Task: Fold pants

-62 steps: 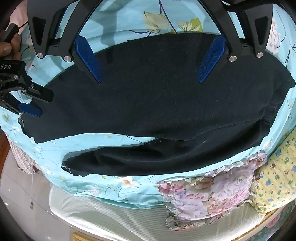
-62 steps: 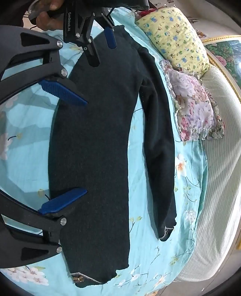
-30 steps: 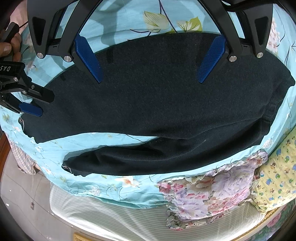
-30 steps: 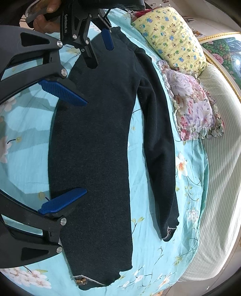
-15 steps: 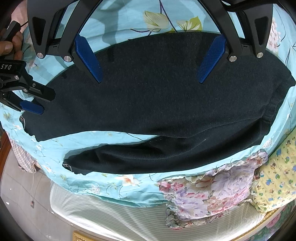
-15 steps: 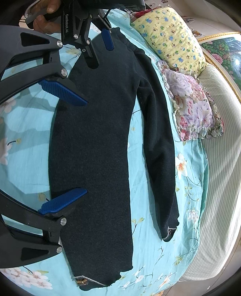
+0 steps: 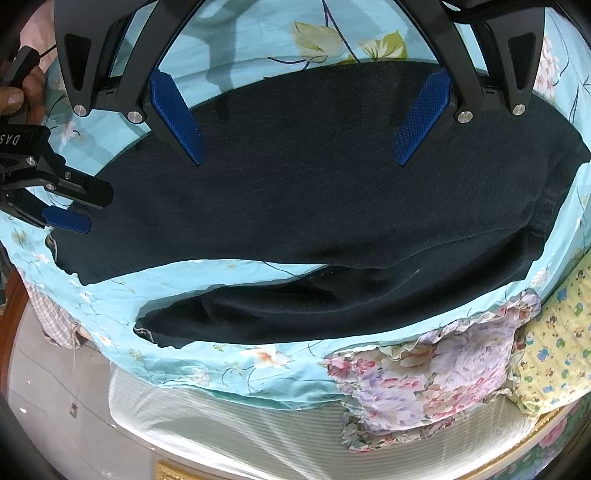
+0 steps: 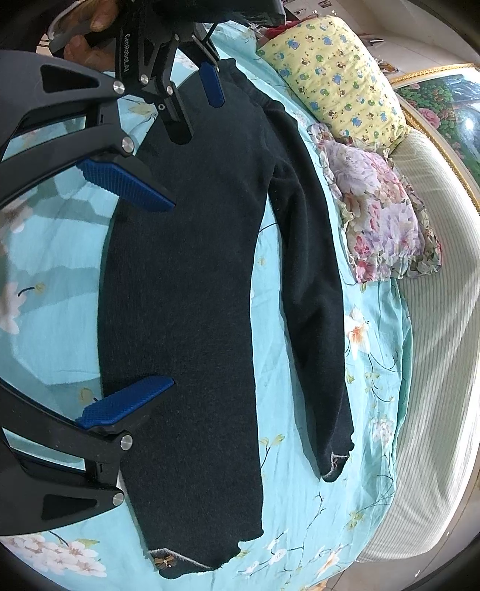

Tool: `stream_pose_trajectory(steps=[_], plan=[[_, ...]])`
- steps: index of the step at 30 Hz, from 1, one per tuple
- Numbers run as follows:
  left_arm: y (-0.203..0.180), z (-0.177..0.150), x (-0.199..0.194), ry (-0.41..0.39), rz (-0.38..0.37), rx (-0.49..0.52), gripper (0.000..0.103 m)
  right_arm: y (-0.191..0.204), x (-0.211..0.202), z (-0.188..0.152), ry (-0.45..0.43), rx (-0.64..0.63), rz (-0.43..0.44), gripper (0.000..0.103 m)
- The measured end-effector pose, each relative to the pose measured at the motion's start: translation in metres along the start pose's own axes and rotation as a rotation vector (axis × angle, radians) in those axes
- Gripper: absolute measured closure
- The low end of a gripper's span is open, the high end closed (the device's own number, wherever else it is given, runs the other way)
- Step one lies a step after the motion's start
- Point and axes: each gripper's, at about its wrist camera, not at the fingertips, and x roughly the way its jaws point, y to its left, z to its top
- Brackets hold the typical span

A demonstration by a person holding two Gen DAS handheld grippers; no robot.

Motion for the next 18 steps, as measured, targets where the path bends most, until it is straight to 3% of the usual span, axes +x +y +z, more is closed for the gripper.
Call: stream_pose_trajectory(steps=[8,18], plan=[[0.005,0.016,0.003,-0.011,-0.042,0.037,0.001,-0.009,-0.006,0.011,-0.008,0.046,0.008,0.013],[0.02,0.08,0.029,-0.011,-0.081,0.137,0.001,-0.049,-0.002,0.049,-0.009,0.178,-0.031,0.013]])
